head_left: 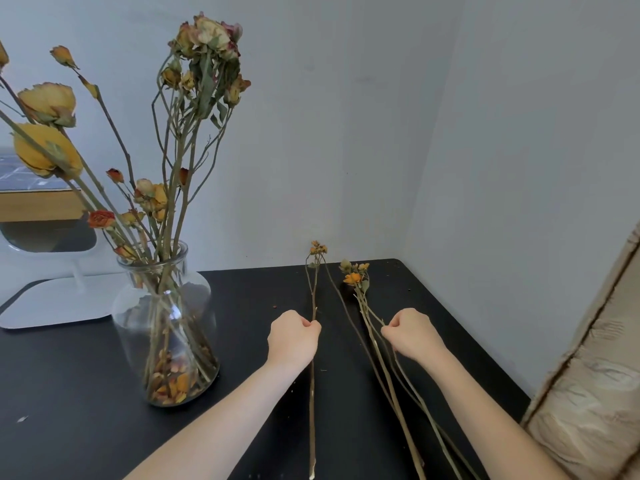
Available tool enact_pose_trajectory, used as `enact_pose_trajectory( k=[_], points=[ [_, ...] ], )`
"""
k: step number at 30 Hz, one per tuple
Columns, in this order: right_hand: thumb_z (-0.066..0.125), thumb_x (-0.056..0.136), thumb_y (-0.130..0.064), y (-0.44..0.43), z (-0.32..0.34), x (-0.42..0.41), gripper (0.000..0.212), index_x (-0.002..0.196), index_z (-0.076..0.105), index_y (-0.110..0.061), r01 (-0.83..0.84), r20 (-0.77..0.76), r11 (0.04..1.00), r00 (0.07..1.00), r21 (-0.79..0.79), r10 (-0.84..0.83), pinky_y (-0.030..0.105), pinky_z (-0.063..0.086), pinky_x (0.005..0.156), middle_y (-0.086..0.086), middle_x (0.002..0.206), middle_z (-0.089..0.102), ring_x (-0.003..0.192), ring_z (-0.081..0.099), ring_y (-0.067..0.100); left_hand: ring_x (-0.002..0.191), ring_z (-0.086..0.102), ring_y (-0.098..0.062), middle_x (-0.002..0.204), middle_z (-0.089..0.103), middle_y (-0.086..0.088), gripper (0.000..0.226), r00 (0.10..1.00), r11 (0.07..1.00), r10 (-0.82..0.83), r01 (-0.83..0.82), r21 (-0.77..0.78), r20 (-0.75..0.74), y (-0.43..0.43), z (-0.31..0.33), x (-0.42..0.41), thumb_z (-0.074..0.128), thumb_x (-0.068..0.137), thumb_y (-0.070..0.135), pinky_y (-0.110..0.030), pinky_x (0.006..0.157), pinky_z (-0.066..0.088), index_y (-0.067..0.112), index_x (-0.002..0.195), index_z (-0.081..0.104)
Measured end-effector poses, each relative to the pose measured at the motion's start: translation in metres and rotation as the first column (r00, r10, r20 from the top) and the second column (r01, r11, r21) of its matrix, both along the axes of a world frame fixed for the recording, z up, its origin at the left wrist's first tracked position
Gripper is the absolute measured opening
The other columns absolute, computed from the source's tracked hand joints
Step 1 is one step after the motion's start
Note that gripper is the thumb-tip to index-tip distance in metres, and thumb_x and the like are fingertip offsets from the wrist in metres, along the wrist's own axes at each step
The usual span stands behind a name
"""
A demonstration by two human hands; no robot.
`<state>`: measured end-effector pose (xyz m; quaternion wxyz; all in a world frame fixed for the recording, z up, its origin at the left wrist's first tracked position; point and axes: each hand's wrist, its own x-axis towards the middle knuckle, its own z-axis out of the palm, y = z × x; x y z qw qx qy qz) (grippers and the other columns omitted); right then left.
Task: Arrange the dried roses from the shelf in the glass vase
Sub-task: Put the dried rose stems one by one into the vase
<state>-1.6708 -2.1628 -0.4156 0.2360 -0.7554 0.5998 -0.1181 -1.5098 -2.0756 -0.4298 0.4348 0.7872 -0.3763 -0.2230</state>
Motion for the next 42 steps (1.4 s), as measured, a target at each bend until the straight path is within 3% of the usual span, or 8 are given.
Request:
enact_pose_trajectory(
  k=[6,10,13,18,21,26,30,42],
  points=[
    [0.054,0.090,-0.025,0.000,-0.003,-0.001,0.010,0.084,0.055,-0.017,0.021,-0.054,1.000,0.998,0.021,-0.020,0.025,0.047,0.063,0.002,0.082,0.062,0.075,0.061,0.014,0.053,0.049,-0.012,0.050,0.040,0.002,0.040,1.000,1.000,-0.004,0.004,-0.004,0.013,0.015,-0.002,0.005,0.054,0.090,0.017,-0.022,0.064,0.043,0.016,0.052,0.043],
    [0.057,0.089,-0.037,0.002,-0.004,0.010,0.017,0.098,0.054,-0.023,0.004,0.053,0.992,0.999,-0.128,0.003,0.027,0.051,0.069,-0.004,0.089,0.060,0.079,0.059,0.010,0.054,0.051,-0.011,0.051,0.045,0.001,0.036,1.000,1.000,-0.022,0.022,-0.019,0.017,0.023,-0.002,0.008,0.054,0.090,0.019,-0.015,0.055,0.037,0.014,0.055,0.050],
    [0.062,0.084,-0.042,0.004,-0.002,0.023,0.025,0.101,0.064,-0.023,-0.101,0.050,0.991,0.993,-0.084,0.105,0.027,0.051,0.072,-0.005,0.093,0.063,0.082,0.060,0.010,0.055,0.052,-0.011,0.054,0.049,0.001,0.029,0.999,0.999,-0.036,0.037,-0.026,0.023,0.027,0.002,0.009,0.054,0.091,0.022,-0.015,0.055,0.037,0.016,0.062,0.055],
    [0.061,0.086,-0.037,0.006,-0.008,0.033,0.020,0.076,0.069,-0.022,-0.143,-0.029,0.990,0.989,0.002,0.143,0.029,0.051,0.075,-0.003,0.086,0.066,0.077,0.062,0.010,0.058,0.054,-0.010,0.058,0.051,0.003,0.029,0.999,0.998,-0.029,0.030,-0.061,0.031,0.027,0.007,0.009,0.055,0.091,0.022,-0.012,0.053,0.035,0.021,0.062,0.052],
    [0.055,0.090,-0.037,0.005,-0.004,0.035,0.031,0.063,0.066,-0.026,-0.138,0.036,0.990,0.990,-0.004,0.138,0.030,0.048,0.079,-0.006,0.083,0.063,0.078,0.060,0.008,0.053,0.053,-0.011,0.055,0.050,0.002,0.030,0.999,0.998,-0.042,0.042,-0.050,0.011,0.027,0.005,0.012,0.055,0.090,0.022,-0.016,0.056,0.041,0.019,0.061,0.054],
    [0.052,0.092,-0.034,0.000,0.009,0.030,0.035,0.062,0.065,-0.023,-0.127,0.176,0.992,0.976,-0.019,0.128,0.030,0.046,0.083,-0.006,0.076,0.062,0.073,0.058,0.006,0.053,0.052,-0.011,0.058,0.053,0.000,0.023,0.999,0.998,-0.046,0.045,-0.035,-0.013,0.028,-0.001,0.016,0.055,0.091,0.022,-0.026,0.068,0.051,0.016,0.069,0.057],
    [0.049,0.094,-0.033,0.002,0.020,0.028,0.035,0.065,0.064,-0.020,-0.111,0.280,0.993,0.953,-0.038,0.117,0.028,0.042,0.074,-0.007,0.059,0.052,0.057,0.049,0.004,0.059,0.054,-0.009,0.065,0.055,0.003,0.018,0.998,0.989,-0.065,0.067,-0.133,0.022,0.037,0.004,0.018,0.054,0.091,0.025,-0.018,0.062,0.045,0.025,0.073,0.053],
    [0.049,0.094,-0.033,0.043,0.070,0.057,0.032,0.071,0.067,-0.017,-0.094,0.614,0.991,0.779,-0.093,0.132,0.019,0.035,0.052,-0.006,0.053,0.048,0.048,0.042,0.006,0.067,0.057,0.001,0.061,0.055,0.007,0.014,0.946,0.877,-0.110,0.236,-0.418,0.304,0.122,0.049,0.034,0.056,0.088,0.026,-0.006,0.059,0.044,0.036,0.080,0.051]
  ],
)
